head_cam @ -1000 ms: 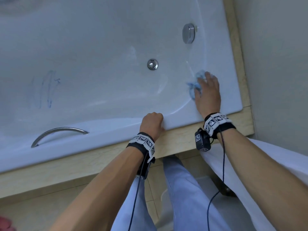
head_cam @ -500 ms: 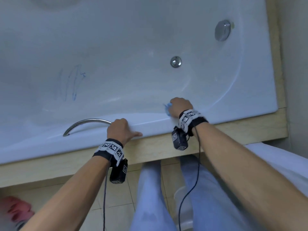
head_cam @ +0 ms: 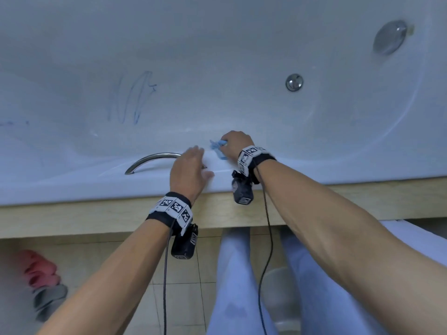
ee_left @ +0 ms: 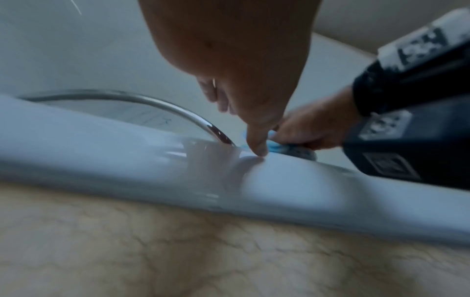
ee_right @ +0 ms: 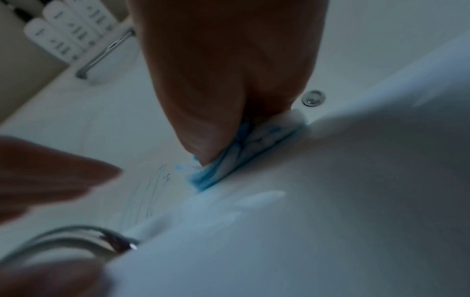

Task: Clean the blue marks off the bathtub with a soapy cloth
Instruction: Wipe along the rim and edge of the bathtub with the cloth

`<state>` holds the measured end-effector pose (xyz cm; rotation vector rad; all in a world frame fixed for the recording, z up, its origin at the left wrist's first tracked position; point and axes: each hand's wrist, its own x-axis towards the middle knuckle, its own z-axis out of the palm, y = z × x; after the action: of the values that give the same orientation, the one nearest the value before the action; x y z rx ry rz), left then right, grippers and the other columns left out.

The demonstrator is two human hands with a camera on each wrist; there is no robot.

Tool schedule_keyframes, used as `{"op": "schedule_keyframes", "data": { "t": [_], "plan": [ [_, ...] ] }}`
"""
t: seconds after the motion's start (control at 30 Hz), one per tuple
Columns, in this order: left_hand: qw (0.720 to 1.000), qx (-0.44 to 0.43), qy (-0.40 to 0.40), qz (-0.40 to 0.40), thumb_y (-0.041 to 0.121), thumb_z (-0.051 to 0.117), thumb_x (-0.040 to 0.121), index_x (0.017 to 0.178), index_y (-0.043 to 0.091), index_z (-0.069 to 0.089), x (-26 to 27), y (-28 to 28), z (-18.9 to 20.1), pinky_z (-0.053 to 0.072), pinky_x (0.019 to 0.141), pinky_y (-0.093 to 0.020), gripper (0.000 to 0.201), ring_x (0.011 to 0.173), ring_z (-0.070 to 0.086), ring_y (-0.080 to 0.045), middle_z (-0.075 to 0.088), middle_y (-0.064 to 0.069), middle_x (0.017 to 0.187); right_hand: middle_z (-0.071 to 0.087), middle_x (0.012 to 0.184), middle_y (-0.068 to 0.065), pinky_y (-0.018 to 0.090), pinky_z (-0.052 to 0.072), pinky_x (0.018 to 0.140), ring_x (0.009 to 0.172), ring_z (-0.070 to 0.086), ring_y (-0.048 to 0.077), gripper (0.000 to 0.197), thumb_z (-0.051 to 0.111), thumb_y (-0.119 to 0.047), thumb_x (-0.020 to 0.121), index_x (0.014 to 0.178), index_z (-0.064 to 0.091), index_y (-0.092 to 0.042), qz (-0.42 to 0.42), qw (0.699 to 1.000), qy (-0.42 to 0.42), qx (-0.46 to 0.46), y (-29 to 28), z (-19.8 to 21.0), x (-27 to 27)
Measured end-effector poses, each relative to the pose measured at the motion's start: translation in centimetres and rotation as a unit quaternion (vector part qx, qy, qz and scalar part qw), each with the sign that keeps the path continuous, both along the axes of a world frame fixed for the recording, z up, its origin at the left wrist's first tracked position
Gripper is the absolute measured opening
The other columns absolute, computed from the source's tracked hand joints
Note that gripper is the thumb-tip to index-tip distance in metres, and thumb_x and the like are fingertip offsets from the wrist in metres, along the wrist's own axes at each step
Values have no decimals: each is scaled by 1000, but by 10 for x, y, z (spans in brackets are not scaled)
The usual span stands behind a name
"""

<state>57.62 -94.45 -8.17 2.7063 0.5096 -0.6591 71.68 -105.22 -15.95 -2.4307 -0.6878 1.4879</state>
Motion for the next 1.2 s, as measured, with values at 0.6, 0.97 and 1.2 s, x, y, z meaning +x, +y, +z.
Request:
{"op": "schedule_keyframes", "data": {
  "t": [0.6,0.97,1.2],
  "plan": [
    [987,92,130,7,2,46,90,139,-1,41,-37,77,-19,48,78,-40,49,113,49,-34,52,-20,123,67,110,6,40,41,93,112,58,33,29,42,-31,98,96,69,-22,64,985,-159,-32,-4,16,-33],
    [990,5,139,19,4,48,89,153,17,29,-44,59,38,48,98,-42,67,130,48,-29,35,-6,154,60,127,-2,31,42,76,111,48,30,25,54,-32,99,113,73,-24,14,960,-281,-8,-88,62,-62],
    [994,-101,12,45,12,50,93,143,24,46,-36,6,125,49,93,-35,51,122,55,-23,57,-3,138,67,99,12,32,51,81,101,64,27,19,69,-12,87,105,72,-9,-224,965,-106,-89,-93,136,-25]
  ]
}}
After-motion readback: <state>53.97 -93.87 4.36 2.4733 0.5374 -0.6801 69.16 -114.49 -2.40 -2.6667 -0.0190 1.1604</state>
